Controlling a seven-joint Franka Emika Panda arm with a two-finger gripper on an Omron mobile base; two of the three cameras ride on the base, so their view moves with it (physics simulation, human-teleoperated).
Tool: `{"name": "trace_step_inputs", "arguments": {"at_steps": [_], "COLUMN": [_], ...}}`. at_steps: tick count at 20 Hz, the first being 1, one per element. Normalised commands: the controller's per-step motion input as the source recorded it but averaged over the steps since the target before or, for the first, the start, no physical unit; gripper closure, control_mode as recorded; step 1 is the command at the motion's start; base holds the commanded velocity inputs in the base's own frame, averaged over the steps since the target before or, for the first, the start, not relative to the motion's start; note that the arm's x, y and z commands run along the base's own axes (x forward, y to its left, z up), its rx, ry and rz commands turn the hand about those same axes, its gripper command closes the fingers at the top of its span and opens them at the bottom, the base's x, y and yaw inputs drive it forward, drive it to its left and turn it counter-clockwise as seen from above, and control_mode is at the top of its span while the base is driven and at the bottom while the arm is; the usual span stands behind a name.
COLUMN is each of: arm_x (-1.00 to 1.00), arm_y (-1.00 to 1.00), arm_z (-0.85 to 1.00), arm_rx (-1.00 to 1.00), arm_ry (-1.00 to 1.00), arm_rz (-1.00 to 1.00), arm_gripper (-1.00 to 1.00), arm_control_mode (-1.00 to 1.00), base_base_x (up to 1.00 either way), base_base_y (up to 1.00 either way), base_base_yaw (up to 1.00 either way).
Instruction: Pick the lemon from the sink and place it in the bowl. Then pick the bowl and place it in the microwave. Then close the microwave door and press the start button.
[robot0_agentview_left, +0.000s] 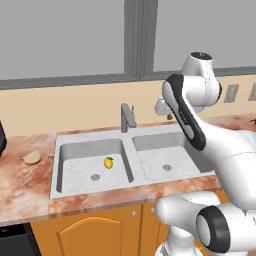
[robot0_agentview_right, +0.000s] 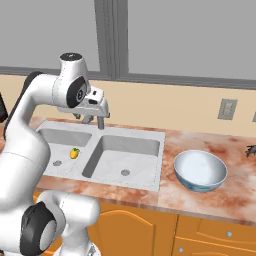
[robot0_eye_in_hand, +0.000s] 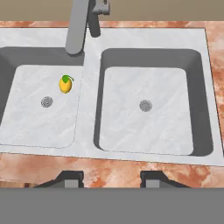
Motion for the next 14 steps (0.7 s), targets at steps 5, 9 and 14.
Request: {"name": "trace_step_inputs", "arguments": {"at_steps": [5,9,14], "arm_x": [-0.22,-0.19,-0.05], "arm_y": [0.33,1.0,1.0], "arm_z": [-0.17,-0.32,-0.54], "arm_rx": [-0.02,-0.27,-0.18], "arm_ry": [0.07,0.01,0.0], "arm_rz": [0.03,0.17,0.15], "arm_gripper": [-1.0,-1.0,-1.0], "arm_control_mode": [-1.0,-1.0,-1.0], "base_base_x": [0.0,0.0,0.0], "base_base_y": [0.0,0.0,0.0], "base_base_yaw": [0.0,0.0,0.0]}}
